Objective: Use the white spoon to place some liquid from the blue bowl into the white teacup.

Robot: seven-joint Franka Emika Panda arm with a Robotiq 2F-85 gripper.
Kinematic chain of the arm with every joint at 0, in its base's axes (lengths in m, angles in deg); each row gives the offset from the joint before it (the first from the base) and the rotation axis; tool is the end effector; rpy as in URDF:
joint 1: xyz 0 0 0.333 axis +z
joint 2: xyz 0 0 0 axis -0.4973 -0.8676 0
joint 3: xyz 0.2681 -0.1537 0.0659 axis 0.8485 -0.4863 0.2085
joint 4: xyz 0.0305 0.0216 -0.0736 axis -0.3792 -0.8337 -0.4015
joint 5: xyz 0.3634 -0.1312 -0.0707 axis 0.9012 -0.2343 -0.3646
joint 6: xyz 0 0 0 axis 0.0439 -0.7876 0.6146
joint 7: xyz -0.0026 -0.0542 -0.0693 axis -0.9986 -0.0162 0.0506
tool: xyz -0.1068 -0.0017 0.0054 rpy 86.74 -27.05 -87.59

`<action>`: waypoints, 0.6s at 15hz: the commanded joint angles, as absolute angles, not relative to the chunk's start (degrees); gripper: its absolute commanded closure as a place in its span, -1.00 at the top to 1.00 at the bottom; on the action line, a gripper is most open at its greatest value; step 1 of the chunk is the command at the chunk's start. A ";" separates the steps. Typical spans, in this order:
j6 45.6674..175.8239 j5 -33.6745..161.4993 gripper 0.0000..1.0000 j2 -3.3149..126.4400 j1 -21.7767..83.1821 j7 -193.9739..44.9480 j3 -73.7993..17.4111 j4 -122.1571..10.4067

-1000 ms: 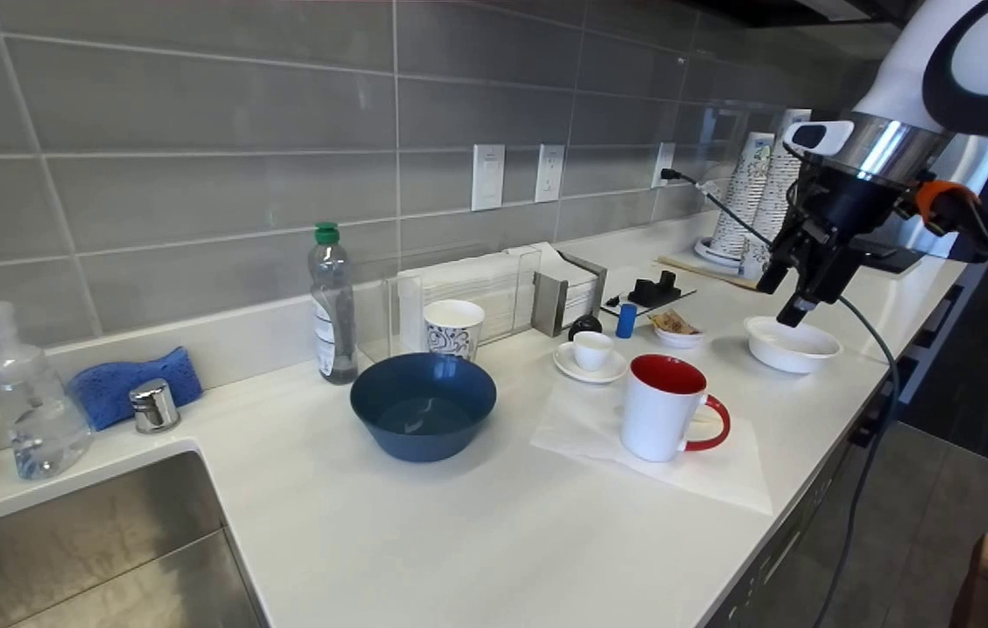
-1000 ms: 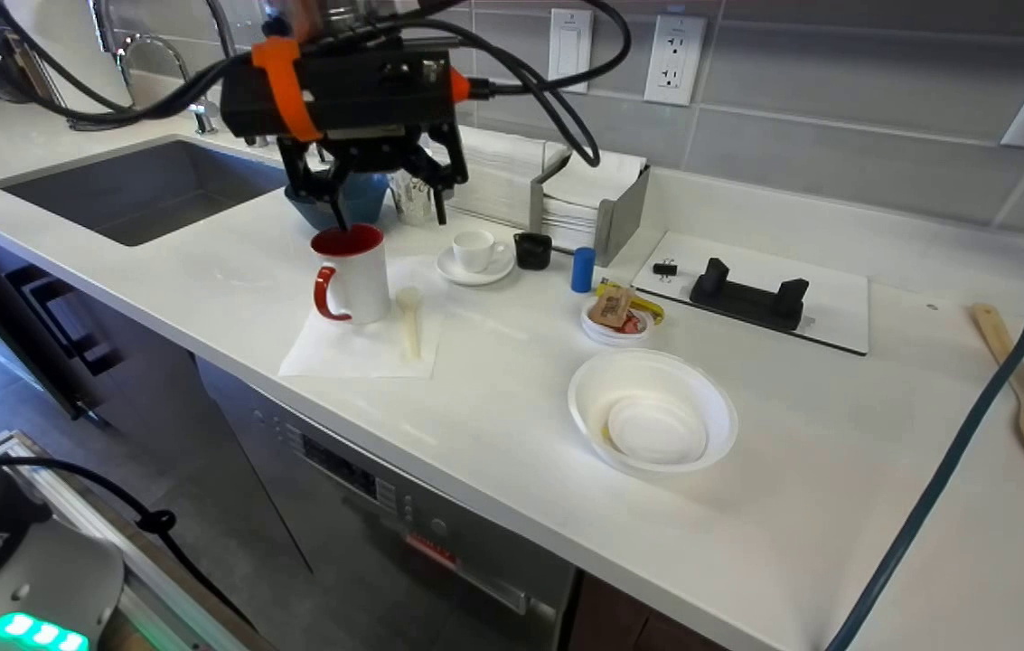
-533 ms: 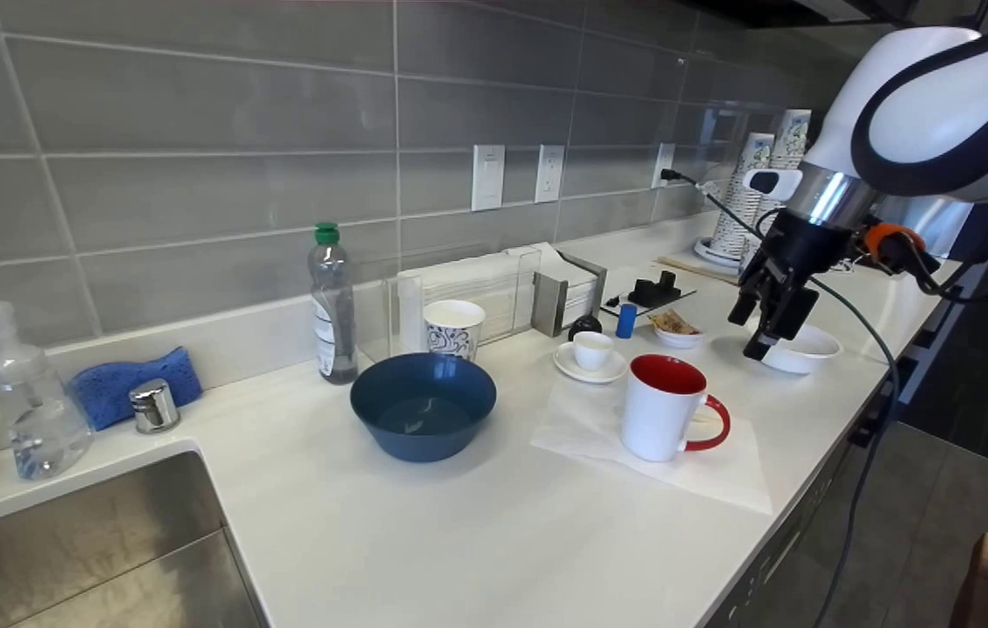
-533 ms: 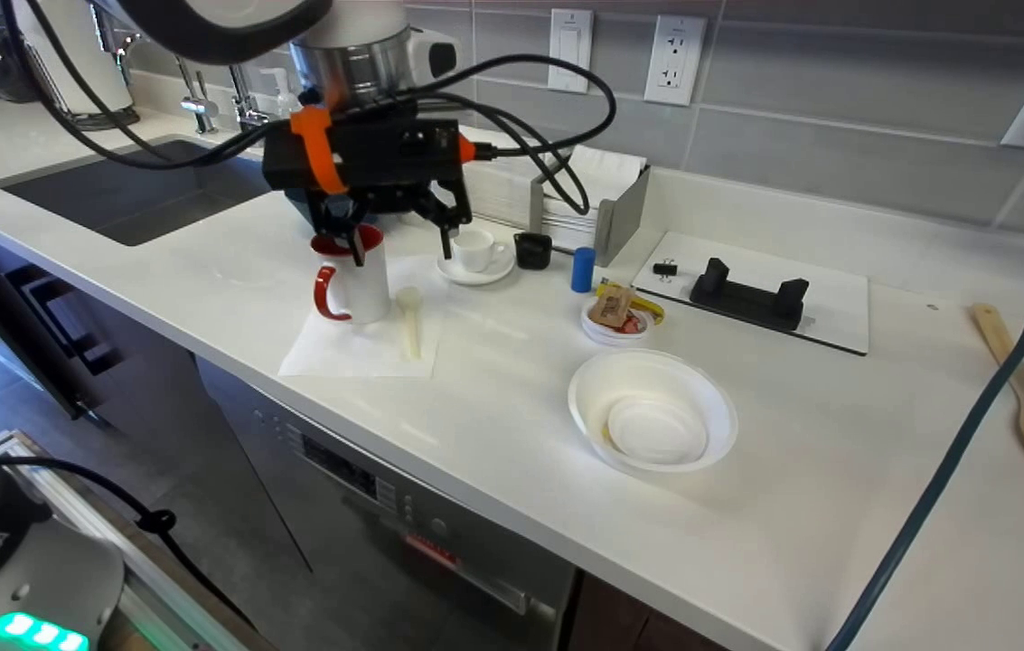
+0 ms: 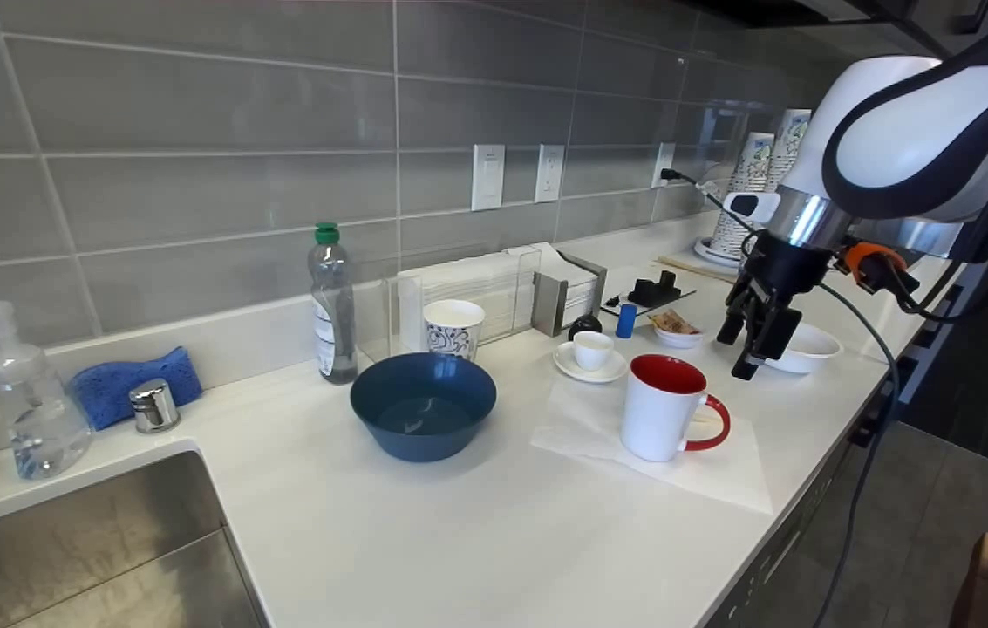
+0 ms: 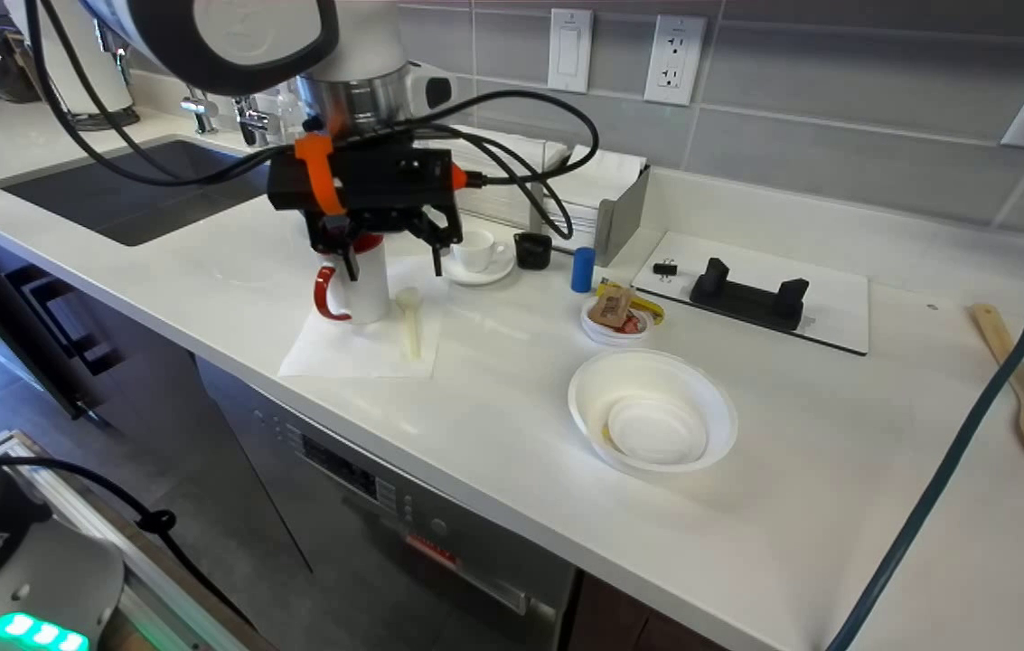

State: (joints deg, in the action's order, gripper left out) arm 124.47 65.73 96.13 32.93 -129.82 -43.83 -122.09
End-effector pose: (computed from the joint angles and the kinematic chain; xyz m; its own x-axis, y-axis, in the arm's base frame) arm 0.3754 -0.1022 0.3143 0.8018 0.5792 0.1471 0.5811 -0.8131 0.0338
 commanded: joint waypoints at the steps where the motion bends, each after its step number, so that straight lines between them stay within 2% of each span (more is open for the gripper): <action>1: 125.80 66.01 1.00 95.01 31.44 -131.52 -41.66 -122.08; 9: 127.98 70.74 1.00 90.70 32.20 -138.42 -41.91 -122.09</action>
